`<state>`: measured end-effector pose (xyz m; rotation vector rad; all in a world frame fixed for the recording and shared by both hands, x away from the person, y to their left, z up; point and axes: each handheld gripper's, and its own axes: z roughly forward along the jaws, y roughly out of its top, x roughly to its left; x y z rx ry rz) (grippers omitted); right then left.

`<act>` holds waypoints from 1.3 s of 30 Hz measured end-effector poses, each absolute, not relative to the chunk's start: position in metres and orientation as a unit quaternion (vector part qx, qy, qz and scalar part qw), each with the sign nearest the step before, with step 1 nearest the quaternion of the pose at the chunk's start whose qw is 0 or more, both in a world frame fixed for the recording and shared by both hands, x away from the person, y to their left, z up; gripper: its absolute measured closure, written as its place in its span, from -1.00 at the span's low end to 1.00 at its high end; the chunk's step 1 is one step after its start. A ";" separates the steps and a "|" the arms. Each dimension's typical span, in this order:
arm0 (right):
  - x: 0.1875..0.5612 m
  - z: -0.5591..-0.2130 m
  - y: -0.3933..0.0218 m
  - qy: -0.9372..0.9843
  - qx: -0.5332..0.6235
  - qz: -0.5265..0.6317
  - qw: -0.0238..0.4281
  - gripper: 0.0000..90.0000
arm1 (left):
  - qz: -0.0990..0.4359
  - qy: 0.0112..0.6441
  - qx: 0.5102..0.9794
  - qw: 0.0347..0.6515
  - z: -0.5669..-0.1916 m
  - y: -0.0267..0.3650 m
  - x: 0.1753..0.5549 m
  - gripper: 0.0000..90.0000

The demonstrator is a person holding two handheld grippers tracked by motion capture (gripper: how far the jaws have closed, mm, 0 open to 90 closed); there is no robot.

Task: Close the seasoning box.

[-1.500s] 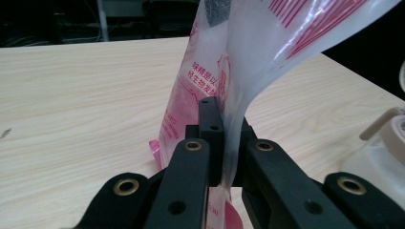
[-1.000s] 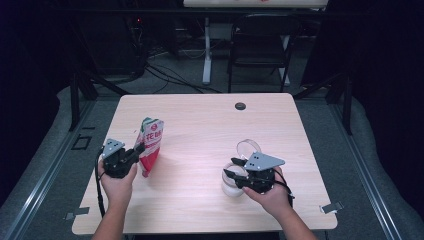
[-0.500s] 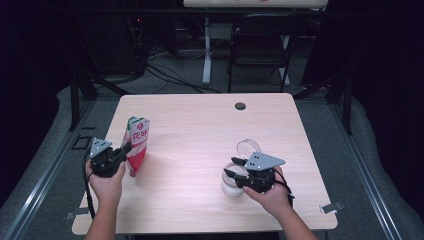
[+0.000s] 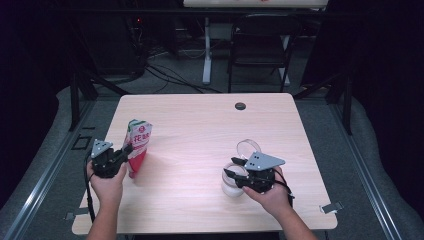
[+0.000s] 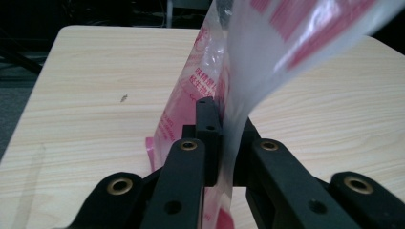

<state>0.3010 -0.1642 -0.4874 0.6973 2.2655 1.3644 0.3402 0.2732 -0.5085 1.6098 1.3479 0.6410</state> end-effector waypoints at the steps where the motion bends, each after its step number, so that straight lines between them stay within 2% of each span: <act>1: 0.301 -0.487 -0.164 0.811 0.250 0.489 0.202 0.21 | 0.260 0.546 0.654 0.453 -0.509 0.273 0.340 0.90; 6: 0.301 -0.488 -0.164 0.811 0.250 0.489 0.201 0.20 | 0.265 0.547 0.649 0.457 -0.509 0.274 0.340 0.75; 14: 0.301 -0.487 -0.164 0.811 0.250 0.490 0.199 0.20 | 0.275 0.535 0.637 0.483 -0.506 0.269 0.339 0.16; 19: 0.301 -0.487 -0.164 0.810 0.251 0.493 0.196 0.19 | 0.268 0.529 0.641 0.487 -0.507 0.264 0.340 -0.04; 29: 0.301 -0.483 -0.167 0.806 0.257 0.498 0.190 0.21 | 0.234 0.504 0.671 0.491 -0.502 0.239 0.337 -0.08; 39: 0.299 -0.481 -0.171 0.798 0.269 0.504 0.191 0.19 | 0.229 0.481 0.700 0.475 -0.504 0.213 0.337 -0.15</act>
